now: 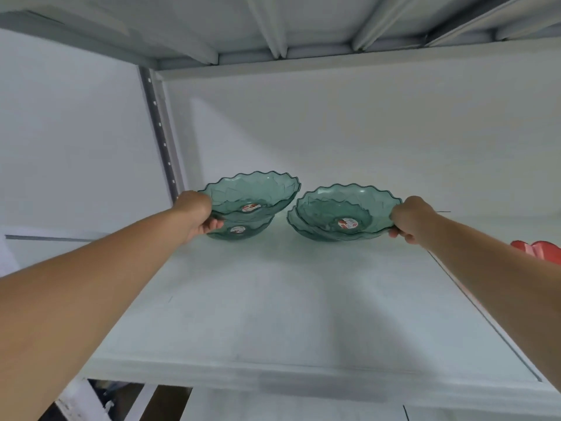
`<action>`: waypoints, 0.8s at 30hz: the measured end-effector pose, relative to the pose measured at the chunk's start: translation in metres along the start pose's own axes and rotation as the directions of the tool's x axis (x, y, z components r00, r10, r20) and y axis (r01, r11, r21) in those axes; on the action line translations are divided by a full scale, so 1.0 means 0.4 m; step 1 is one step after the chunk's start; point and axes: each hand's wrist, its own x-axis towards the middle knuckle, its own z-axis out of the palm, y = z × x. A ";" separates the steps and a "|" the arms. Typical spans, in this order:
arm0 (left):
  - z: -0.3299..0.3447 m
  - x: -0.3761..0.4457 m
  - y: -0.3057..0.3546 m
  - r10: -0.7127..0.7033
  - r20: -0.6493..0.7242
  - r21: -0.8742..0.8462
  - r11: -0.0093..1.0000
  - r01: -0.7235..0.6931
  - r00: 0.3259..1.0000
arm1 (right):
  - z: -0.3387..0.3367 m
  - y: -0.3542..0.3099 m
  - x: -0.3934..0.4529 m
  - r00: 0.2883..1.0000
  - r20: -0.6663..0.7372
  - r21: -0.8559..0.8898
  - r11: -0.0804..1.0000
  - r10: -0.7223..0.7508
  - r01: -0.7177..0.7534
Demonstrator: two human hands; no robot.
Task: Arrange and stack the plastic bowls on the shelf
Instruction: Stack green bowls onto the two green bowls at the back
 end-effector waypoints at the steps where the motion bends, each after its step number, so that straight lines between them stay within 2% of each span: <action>1: -0.014 0.021 0.003 0.010 0.012 0.002 1.000 -0.010 1.000 | 0.015 -0.014 -0.007 1.000 -0.017 0.005 1.000 0.021 -0.021; 9: -0.050 0.144 0.004 -0.015 0.053 0.042 0.999 0.013 0.998 | 0.080 -0.073 -0.029 0.995 -0.045 0.036 0.996 0.088 -0.086; 18: -0.064 0.272 0.007 -0.028 -0.032 0.062 0.998 0.030 0.999 | 0.088 -0.096 0.068 0.987 -0.088 0.089 0.988 0.137 -0.129; 24: -0.026 0.355 -0.023 -0.062 -0.070 0.148 0.986 0.072 0.996 | 0.158 -0.110 0.167 0.986 -0.083 0.027 0.989 0.146 -0.144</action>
